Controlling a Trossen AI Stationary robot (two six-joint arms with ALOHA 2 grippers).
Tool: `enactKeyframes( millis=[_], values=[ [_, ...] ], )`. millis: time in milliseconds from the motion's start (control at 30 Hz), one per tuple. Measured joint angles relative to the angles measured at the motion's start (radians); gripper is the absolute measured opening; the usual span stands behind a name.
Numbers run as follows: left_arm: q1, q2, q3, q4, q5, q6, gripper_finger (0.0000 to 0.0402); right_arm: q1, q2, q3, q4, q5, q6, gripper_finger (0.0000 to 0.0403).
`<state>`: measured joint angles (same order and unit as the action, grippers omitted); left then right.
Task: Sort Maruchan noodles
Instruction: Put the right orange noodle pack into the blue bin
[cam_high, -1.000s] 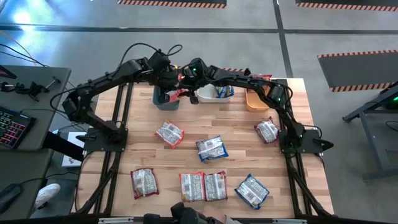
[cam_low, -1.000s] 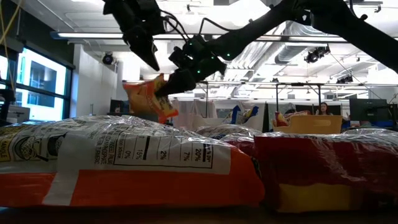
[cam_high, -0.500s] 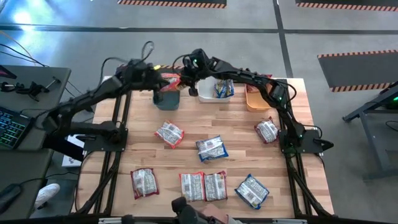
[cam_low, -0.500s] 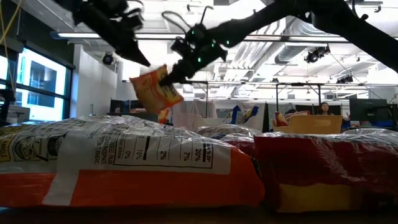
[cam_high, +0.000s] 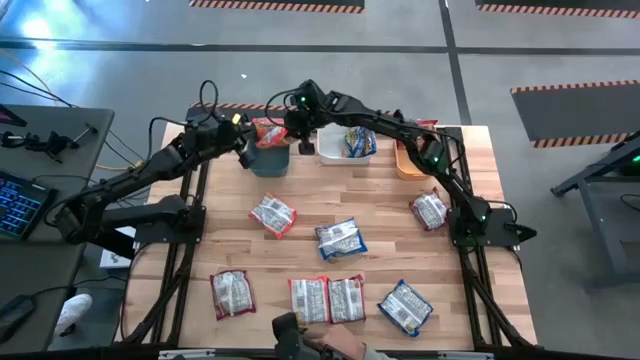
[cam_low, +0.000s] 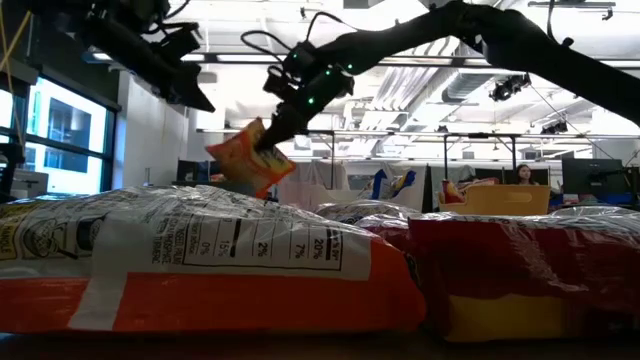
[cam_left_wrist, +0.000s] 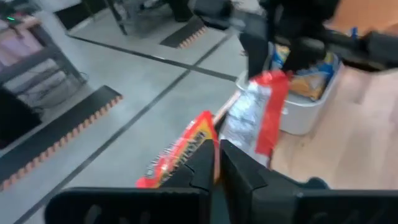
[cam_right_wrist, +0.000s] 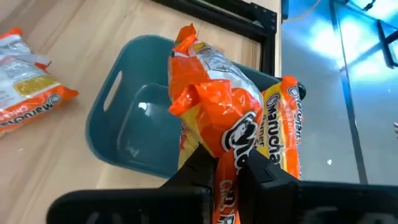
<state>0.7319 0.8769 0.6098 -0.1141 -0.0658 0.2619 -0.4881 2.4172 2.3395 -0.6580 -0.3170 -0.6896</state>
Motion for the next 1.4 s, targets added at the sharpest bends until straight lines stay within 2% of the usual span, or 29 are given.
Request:
enactKeyframes(
  millis=[167, 267, 400, 533, 667, 833, 1000, 1100, 1200, 1400],
  values=[
    [-0.006, 0.061, 0.000, 0.001, 0.095, -0.041, 0.0076, -0.001, 0.004, 0.014, -0.022, 0.002, 0.010, 0.0009],
    [-0.036, 0.108, 0.000, 0.010, 0.105, -0.038, 0.0118, -0.001, 0.002, 0.017, -0.003, 0.001, 0.008, 0.0009],
    [-0.081, 0.158, 0.002, 0.085, 0.066, -0.004, 0.0171, -0.002, 0.002, 0.017, -0.010, 0.001, 0.002, 0.0009],
    [-0.117, 0.207, 0.052, 0.085, -0.026, 0.013, 0.0211, -0.002, 0.002, 0.017, -0.006, 0.001, 0.001, 0.0009],
    [-0.142, 0.274, 0.097, 0.073, -0.128, 0.066, 0.0235, 0.000, 0.002, 0.017, -0.004, 0.000, -0.002, 0.0009],
    [-0.150, 0.365, 0.159, 0.073, -0.151, 0.128, 0.0249, 0.001, 0.002, 0.017, -0.004, -0.009, -0.008, 0.0009],
    [-0.148, 0.428, 0.228, 0.066, -0.166, 0.168, 0.0246, 0.002, 0.002, 0.017, -0.004, -0.015, -0.009, 0.0009],
    [-0.140, 0.451, 0.268, 0.016, -0.150, 0.169, 0.0225, 0.001, 0.002, 0.017, -0.004, -0.023, -0.008, 0.0009],
    [-0.130, 0.467, 0.286, -0.033, -0.130, 0.170, 0.0181, 0.001, 0.002, 0.017, -0.005, -0.023, -0.010, 0.0009],
    [-0.104, 0.468, 0.286, -0.066, -0.076, 0.187, 0.0057, 0.002, 0.002, 0.016, -0.004, -0.026, -0.006, 0.0016]
  ],
)
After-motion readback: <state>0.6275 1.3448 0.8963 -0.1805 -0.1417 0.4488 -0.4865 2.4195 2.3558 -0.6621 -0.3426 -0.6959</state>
